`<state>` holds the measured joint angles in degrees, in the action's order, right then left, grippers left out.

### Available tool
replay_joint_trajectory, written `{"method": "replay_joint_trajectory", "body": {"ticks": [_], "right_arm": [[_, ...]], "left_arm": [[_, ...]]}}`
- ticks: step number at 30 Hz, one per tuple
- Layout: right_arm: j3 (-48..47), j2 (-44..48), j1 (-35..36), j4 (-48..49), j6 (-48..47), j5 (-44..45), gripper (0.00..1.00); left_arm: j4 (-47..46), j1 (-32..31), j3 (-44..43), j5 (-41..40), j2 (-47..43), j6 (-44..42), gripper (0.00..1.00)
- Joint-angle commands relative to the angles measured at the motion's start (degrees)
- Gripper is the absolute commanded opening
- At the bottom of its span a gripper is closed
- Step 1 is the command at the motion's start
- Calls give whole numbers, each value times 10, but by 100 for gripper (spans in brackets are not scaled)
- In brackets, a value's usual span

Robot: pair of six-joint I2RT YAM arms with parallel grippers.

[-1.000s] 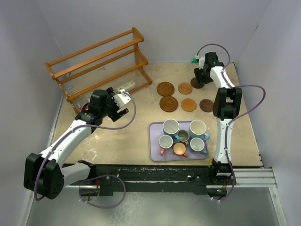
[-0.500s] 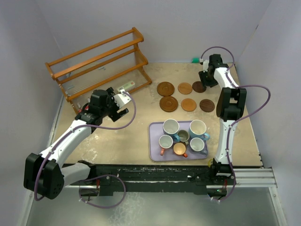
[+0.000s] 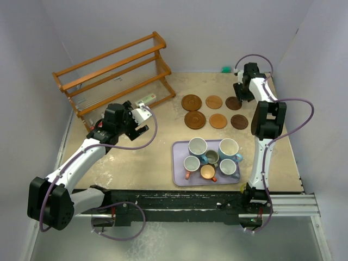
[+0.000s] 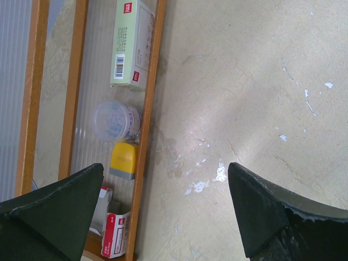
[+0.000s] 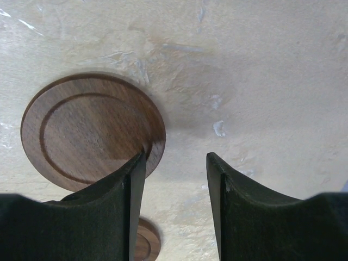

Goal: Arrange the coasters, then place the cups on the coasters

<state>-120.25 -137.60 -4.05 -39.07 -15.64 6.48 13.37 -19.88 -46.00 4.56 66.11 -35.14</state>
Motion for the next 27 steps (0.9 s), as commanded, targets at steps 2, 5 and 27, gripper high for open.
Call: {"method": "replay_joint_trajectory", "body": {"ticks": [2,5,27], "right_arm": [[-17,2,-9,-29,-9,23,51],[-22,4,-9,-30,-5,11,52],[202,322,-8,-52,-89,-196,71]], "left_arm": [[-13,4,-6,14,-14,4,93],[-13,4,-9,16,-11,2,93],[123,-63,-138,104,57,-9,91]]}}
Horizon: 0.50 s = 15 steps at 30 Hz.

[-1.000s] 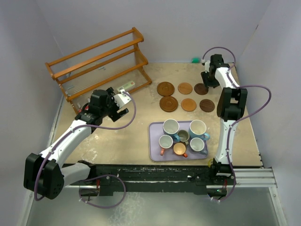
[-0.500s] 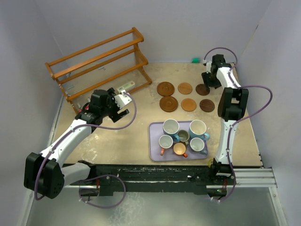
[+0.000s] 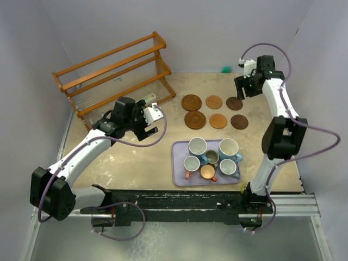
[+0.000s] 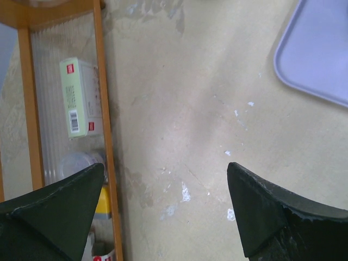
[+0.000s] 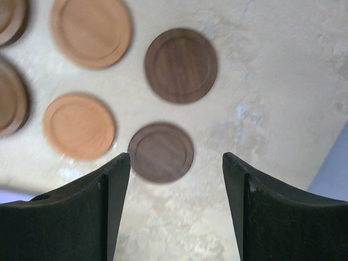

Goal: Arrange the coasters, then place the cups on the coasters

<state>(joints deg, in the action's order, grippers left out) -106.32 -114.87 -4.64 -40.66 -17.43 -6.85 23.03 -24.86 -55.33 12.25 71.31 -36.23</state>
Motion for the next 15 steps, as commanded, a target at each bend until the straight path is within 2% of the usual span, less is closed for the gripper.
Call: {"method": "replay_joint_trajectory", "body": {"ticks": [1,8,15], "right_arm": [[87,121,-3,-44,-92,-68,72],[229,282,-2,-161,-262,-128,71],[312,348,21,-211,-313,-164,68]], "left_arm": [[32,-15,-52,30,8,0,91],[46,-22,-74,42,4,0,91],[29,-24,-60,41,-4,8,91]]}}
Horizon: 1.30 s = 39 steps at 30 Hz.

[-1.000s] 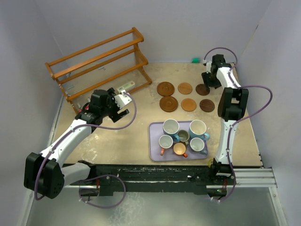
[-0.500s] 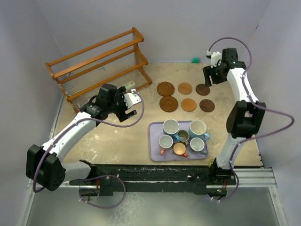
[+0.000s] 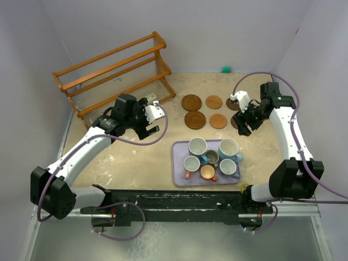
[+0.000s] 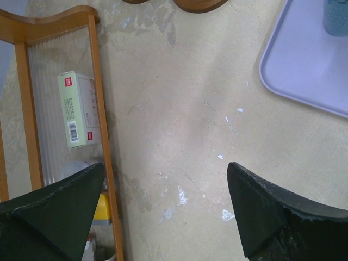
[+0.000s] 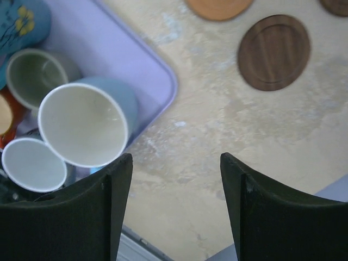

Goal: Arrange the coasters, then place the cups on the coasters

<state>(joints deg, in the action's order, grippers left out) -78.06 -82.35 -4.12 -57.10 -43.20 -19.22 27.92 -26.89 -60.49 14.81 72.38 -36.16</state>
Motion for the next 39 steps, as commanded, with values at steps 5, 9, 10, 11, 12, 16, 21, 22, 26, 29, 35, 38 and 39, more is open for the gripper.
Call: {"method": "replay_joint_trajectory", "body": {"ticks": [5,9,10,11,12,16,21,22,26,29,35,38,39], "right_arm": [[72,17,52,-15,-41,-26,65],[79,-4,69,-13,-34,-27,63],[82,-7,71,-11,-34,-28,61],[84,-10,72,-6,-30,-28,60],[87,-13,73,-2,-27,-28,57],[93,-29,77,7,-19,-28,50],[104,-41,78,23,-12,-18,42],[106,-43,78,24,-12,-17,41],[119,-47,78,32,-5,-16,36],[128,-44,78,36,0,-10,32],[137,-33,78,44,9,2,24],[132,-20,78,44,15,7,16],[129,-15,78,43,16,8,14]], "left_arm": [[-29,-6,0,19,-19,19,90],[-33,-8,8,19,-24,25,91],[-34,-8,9,19,-27,25,91],[-34,-8,10,18,-29,25,91],[-34,-9,11,17,-31,25,91],[-37,-9,16,18,-33,29,91],[-42,-10,20,19,-35,32,91],[-42,-10,21,20,-34,33,91],[-47,-11,25,20,-36,36,91],[-49,-11,27,20,-36,33,91],[-52,-11,26,21,-34,34,91],[-52,-13,24,21,-32,34,91],[-52,-13,23,21,-32,32,91]]}}
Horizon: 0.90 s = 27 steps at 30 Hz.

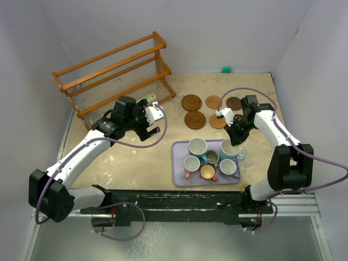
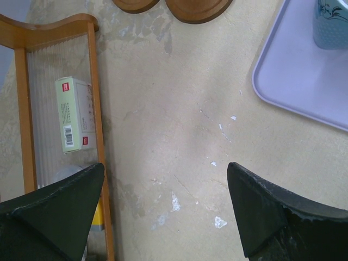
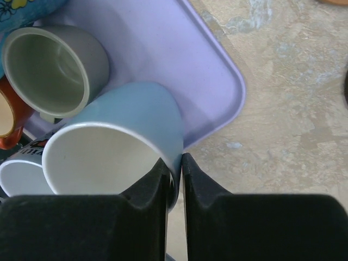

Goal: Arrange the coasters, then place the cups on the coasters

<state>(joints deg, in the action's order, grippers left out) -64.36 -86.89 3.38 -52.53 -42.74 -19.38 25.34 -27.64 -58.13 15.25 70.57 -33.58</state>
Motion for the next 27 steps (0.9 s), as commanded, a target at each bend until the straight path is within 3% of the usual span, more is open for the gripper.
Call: {"method": "replay_joint_trajectory", "body": {"ticks": [1,10,18,23,27], "right_arm": [[-12,36,3,-5,14,12,12],[-107,86,3,-18,57,29,0],[-236,78,5,78,238,28,0],[-269,65,20,177,344,83,0],[-301,36,33,201,408,136,0]], "left_arm": [[-27,-6,-2,16,-12,6,91],[-32,-13,-59,18,32,43,91],[-32,-35,-205,15,112,173,88],[-66,-41,-296,3,175,245,87],[-72,-58,-369,-13,227,287,84]]}}
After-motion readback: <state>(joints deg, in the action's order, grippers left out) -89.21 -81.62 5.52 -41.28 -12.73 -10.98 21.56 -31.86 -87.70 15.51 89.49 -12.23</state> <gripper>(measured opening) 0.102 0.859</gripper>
